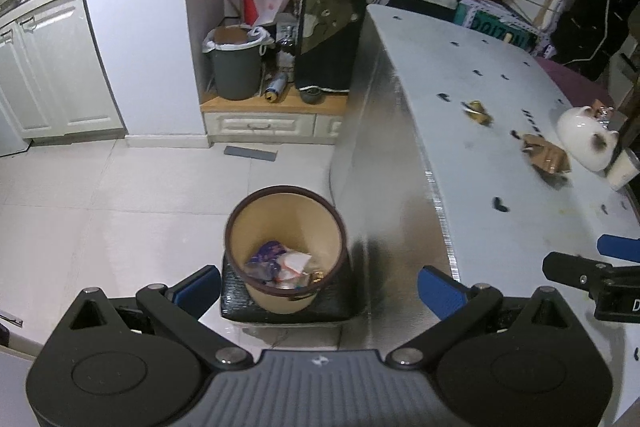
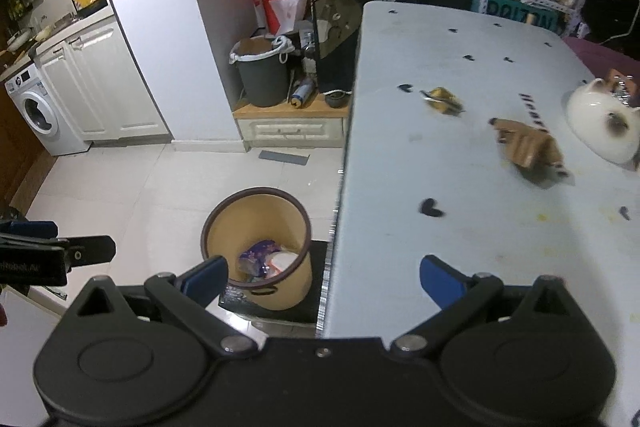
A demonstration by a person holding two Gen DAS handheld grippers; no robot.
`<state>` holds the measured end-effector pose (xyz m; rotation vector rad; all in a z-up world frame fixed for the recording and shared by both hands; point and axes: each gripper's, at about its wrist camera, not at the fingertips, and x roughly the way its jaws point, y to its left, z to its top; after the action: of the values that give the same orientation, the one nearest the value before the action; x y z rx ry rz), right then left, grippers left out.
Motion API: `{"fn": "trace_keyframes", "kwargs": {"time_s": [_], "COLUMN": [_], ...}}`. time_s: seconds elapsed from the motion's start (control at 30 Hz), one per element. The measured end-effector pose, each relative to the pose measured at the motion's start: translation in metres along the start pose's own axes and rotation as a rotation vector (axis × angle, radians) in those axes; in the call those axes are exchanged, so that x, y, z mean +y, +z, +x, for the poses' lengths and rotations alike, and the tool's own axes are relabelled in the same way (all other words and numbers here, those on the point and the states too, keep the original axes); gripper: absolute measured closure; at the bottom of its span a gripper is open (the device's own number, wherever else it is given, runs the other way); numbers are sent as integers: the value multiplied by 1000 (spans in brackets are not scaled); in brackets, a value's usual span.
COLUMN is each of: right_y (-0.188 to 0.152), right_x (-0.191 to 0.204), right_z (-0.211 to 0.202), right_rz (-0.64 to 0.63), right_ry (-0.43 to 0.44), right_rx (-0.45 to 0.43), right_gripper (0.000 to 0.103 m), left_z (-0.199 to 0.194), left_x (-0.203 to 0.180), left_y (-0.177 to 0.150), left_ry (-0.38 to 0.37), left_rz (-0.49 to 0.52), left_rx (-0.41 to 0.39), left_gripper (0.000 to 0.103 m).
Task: Collect trash
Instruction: 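Lift both tools away from the wastebasket back toward the table, then move the left tool to the gold wrapper while the right tool approaches the brown paper bag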
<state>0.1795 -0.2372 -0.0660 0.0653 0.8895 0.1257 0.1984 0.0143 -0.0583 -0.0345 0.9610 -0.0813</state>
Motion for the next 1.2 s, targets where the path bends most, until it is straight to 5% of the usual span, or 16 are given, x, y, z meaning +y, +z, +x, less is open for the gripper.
{"fn": "trace_keyframes", "kwargs": {"time_s": [0.7, 1.2], "right_y": [-20, 3], "right_x": [-140, -201], "right_z": [-60, -32], "right_rz": [1, 129], "right_ry": [10, -17], "right_rx": [-80, -140], "right_gripper": [0, 0], "left_z": [-17, 23], "left_x": [-158, -205], "left_y": [-22, 36], "left_ry": [-40, -99], "left_rz": [6, 111], "left_rx": [-87, -129], "left_gripper": [0, 0]}}
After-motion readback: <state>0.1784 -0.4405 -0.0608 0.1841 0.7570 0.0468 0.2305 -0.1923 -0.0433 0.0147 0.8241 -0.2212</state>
